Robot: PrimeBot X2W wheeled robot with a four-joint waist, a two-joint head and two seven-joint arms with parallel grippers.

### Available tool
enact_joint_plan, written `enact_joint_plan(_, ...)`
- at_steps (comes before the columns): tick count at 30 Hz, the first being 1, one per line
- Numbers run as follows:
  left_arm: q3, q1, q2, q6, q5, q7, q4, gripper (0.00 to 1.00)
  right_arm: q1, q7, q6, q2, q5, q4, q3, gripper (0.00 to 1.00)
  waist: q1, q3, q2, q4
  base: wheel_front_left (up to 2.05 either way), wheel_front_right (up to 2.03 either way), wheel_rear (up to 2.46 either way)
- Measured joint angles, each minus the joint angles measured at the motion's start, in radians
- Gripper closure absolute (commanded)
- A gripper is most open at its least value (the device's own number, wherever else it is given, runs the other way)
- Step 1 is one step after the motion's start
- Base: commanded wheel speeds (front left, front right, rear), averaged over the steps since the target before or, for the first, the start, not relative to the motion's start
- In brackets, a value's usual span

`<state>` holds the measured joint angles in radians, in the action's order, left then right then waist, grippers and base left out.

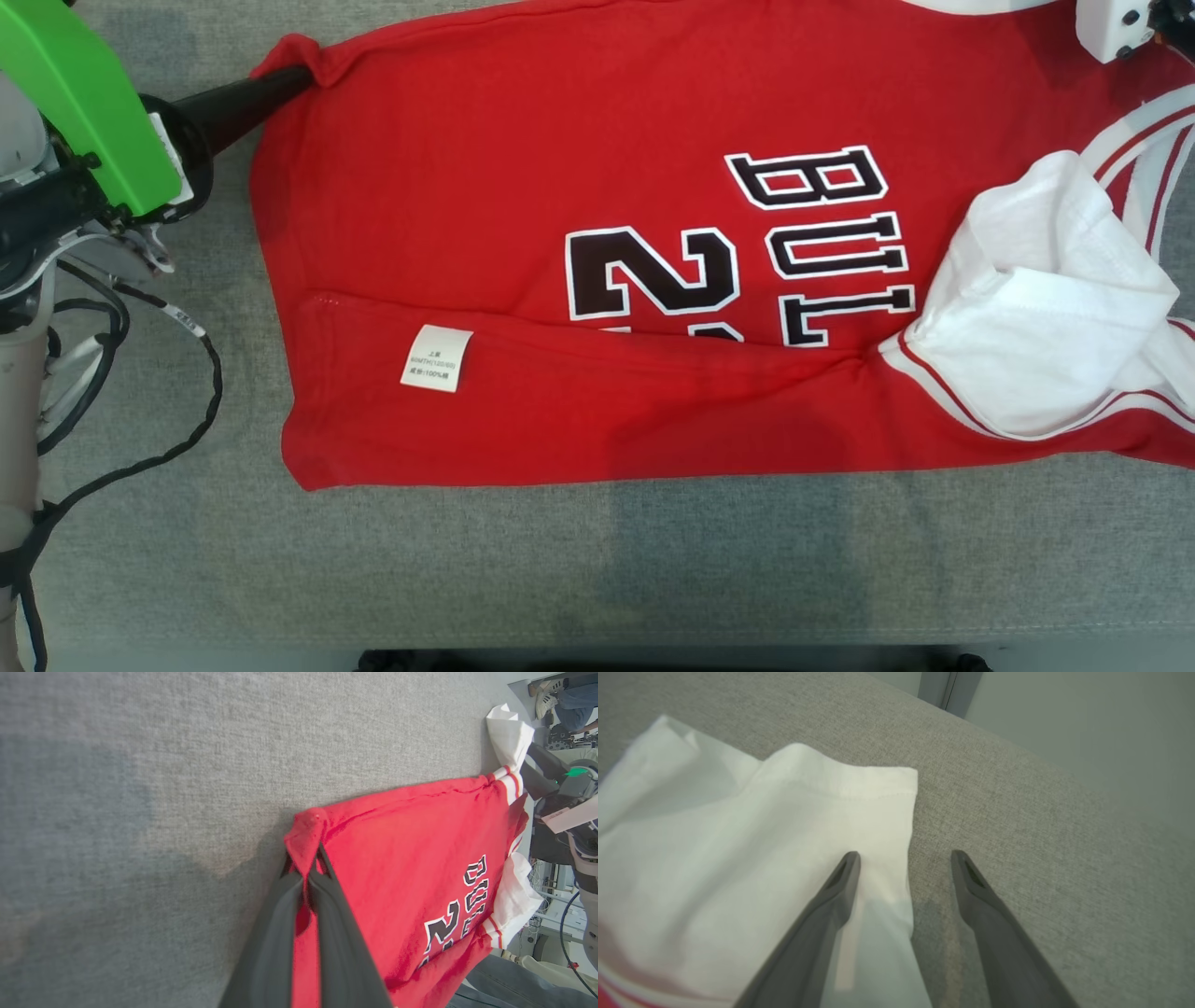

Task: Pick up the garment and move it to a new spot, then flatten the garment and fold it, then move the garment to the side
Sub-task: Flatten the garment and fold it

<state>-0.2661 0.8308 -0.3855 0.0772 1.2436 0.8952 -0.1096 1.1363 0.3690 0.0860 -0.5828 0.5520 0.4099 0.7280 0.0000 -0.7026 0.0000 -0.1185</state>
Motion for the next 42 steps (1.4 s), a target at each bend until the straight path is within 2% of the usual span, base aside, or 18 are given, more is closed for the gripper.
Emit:
enact_joint_plan(2,-0.004,0.0,0.007,-0.004,0.0,0.0,0.002,1.0,0.003,0.002,0.002,-0.002,0.0,0.008,0.0,0.04,0.0,0.002,0.0,-0.007,0.0,0.0,0.0)
enact_joint_plan(3,-0.002,0.001,0.006,-0.004,0.0,0.0,0.006,1.0,0.007,0.003,0.002,-0.002,0.0,0.012,0.0,0.13,0.0,0.002,0.0,-0.01,0.0,0.0,0.0)
enact_joint_plan(5,0.0,0.005,0.006,-0.005,0.0,0.0,0.009,1.0,0.017,0.005,0.002,0.001,0.0,0.02,0.0,0.52,0.0,-0.001,0.0,-0.014,0.0,0.0,0.0)
enact_joint_plan(7,-0.001,0.009,0.01,-0.007,0.0,-0.009,0.004,1.0,0.024,0.004,0.002,0.009,-0.003,0.032,0.003,0.57,0.0,-0.003,0.0,-0.02,0.0,0.0,0.0)
enact_joint_plan(10,-0.001,0.009,0.011,-0.014,-0.002,-0.013,-0.001,1.0,0.024,0.001,0.002,0.025,-0.003,0.046,0.005,0.71,0.0,-0.004,0.0,-0.024,0.0,0.0,0.0)
enact_joint_plan(11,-0.001,0.009,0.012,-0.016,-0.002,-0.017,-0.002,1.0,0.025,0.001,0.002,0.026,-0.003,0.051,0.005,0.92,0.0,-0.004,0.0,-0.025,0.0,0.0,0.0)
enact_joint_plan(12,-0.002,0.009,0.014,-0.017,-0.002,-0.017,-0.003,1.0,0.026,-0.001,0.002,0.027,-0.003,0.055,0.005,1.0,0.0,-0.004,0.0,-0.025,0.0,0.0,0.0)
enact_joint_plan(24,0.014,0.011,0.01,-0.034,-0.015,-0.047,-0.012,1.0,0.045,-0.052,0.01,0.053,-0.001,0.085,-0.001,1.0,0.0,-0.005,0.0,-0.022,0.0,0.0,0.0)
enact_joint_plan(30,0.039,0.011,-0.017,-0.047,-0.028,-0.079,-0.025,1.0,0.051,-0.136,0.019,0.085,0.007,0.062,-0.005,1.0,0.0,0.007,0.0,-0.001,0.0,0.0,0.0)
enact_joint_plan(37,0.05,-0.004,-0.024,-0.06,-0.028,-0.106,-0.049,1.0,0.032,-0.253,0.028,0.078,0.025,0.028,-0.03,1.0,0.0,0.045,0.0,0.028,0.0,0.0,0.0)
enact_joint_plan(42,0.064,-0.056,-0.023,-0.078,-0.028,-0.132,-0.073,1.0,-0.042,-0.341,0.028,0.066,0.052,-0.007,-0.05,1.0,0.0,0.081,0.0,0.046,0.0,0.0,0.0)
